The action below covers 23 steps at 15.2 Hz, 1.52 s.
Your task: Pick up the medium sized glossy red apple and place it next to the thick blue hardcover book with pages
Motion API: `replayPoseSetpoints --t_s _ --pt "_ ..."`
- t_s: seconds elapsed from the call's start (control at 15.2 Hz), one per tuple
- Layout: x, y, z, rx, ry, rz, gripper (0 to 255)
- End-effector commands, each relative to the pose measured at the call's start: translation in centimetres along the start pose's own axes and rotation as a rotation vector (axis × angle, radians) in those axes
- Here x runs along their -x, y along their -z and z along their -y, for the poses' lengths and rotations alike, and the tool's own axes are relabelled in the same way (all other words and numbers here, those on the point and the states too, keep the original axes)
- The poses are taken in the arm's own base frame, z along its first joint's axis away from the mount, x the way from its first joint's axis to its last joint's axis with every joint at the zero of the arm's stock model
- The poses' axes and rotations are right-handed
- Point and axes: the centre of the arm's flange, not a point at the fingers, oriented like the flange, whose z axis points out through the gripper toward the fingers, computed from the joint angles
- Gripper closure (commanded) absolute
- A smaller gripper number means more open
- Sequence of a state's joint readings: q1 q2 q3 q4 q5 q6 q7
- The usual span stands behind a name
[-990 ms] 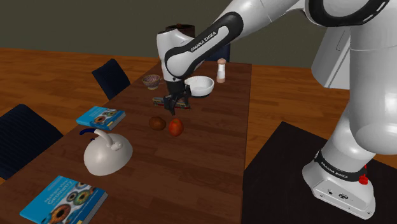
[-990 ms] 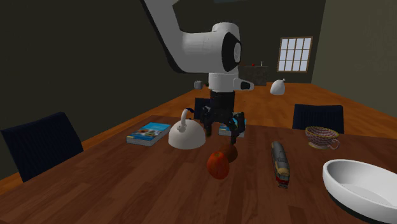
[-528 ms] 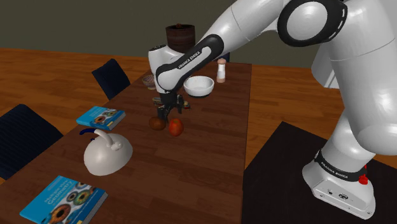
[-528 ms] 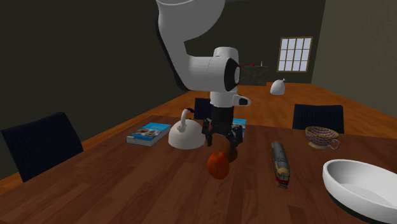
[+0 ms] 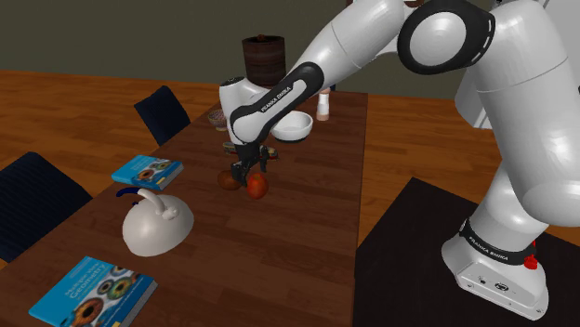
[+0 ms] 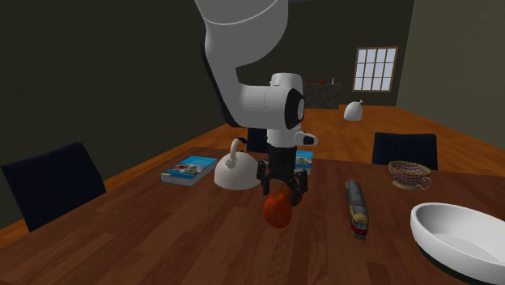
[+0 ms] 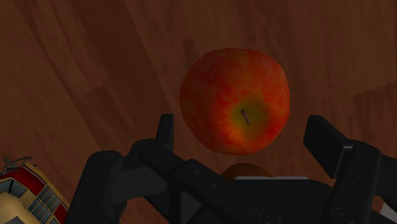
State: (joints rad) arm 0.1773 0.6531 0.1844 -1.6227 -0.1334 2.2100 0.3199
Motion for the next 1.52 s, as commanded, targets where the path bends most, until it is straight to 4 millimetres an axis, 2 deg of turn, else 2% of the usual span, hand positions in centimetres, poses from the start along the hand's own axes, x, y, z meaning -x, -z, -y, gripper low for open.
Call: replayPoseSetpoints --t_s 0.0,0.2,0.26,0.86,1.45 --pt "0.0 0.0 0.0 0.0 0.0 0.0 0" --pt "0.0 0.0 0.0 0.0 0.0 0.0 0" --pt "0.0 0.0 0.0 0.0 0.0 0.0 255" --pt "0.0 0.0 0.0 0.0 0.0 0.0 255" --pt "0.2 4.7 0.0 0.0 0.0 0.0 255"
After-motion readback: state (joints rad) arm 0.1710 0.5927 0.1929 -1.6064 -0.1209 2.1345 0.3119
